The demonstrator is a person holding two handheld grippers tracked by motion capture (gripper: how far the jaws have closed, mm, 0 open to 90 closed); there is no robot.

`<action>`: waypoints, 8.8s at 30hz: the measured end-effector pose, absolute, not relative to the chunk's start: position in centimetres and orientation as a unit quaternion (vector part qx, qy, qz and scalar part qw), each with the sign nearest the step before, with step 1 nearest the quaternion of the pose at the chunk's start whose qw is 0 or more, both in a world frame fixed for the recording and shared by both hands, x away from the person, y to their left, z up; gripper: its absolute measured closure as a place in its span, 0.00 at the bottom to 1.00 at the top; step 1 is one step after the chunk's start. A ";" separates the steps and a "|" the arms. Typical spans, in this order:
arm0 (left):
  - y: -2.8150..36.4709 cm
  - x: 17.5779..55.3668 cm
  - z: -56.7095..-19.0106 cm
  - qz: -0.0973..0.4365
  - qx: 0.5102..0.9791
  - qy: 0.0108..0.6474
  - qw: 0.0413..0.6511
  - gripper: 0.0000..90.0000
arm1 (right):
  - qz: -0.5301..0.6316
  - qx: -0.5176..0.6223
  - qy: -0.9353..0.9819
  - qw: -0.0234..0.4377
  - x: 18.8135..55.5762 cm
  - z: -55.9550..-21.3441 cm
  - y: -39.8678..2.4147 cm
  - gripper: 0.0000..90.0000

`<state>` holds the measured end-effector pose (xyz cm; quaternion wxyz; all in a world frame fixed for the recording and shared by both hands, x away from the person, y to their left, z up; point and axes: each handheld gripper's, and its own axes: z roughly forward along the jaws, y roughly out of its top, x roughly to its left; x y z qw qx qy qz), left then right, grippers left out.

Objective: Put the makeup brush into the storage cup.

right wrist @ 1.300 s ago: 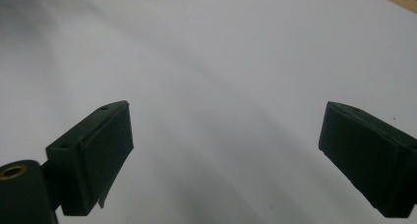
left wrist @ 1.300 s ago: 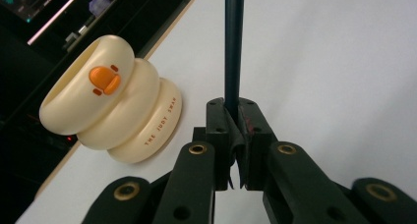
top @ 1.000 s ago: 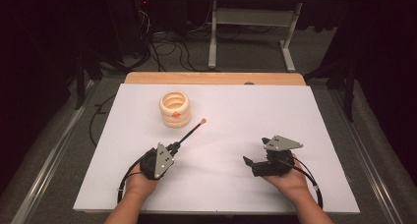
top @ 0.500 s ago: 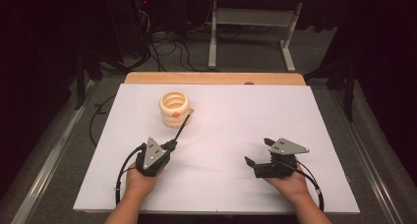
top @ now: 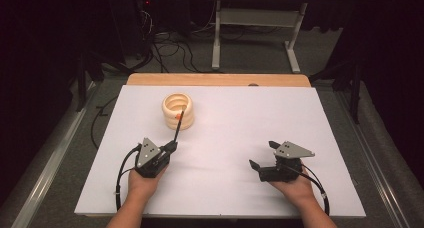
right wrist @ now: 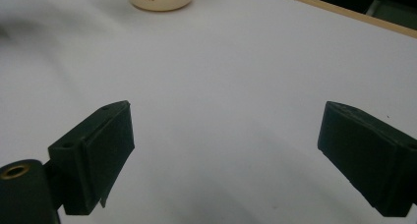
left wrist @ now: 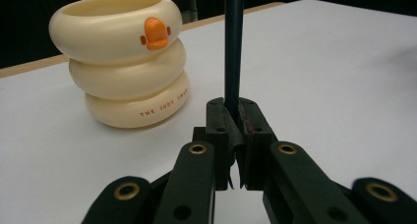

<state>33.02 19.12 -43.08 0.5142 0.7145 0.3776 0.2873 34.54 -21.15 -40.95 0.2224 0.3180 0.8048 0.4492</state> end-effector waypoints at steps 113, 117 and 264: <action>11.8 31.6 -43.5 0.165 0.733 0.283 0.597 0.95 | 0.605 0.264 0.738 0.140 34.8 -36.3 -13.9 0.55; 11.7 31.6 -43.6 0.167 0.735 0.281 0.595 0.95 | 0.608 0.261 0.737 0.136 34.9 -36.4 -13.7 0.58; 11.7 31.1 -40.6 0.153 0.736 0.269 0.602 0.90 | 0.598 0.227 0.763 0.097 33.7 -37.5 -10.8 0.96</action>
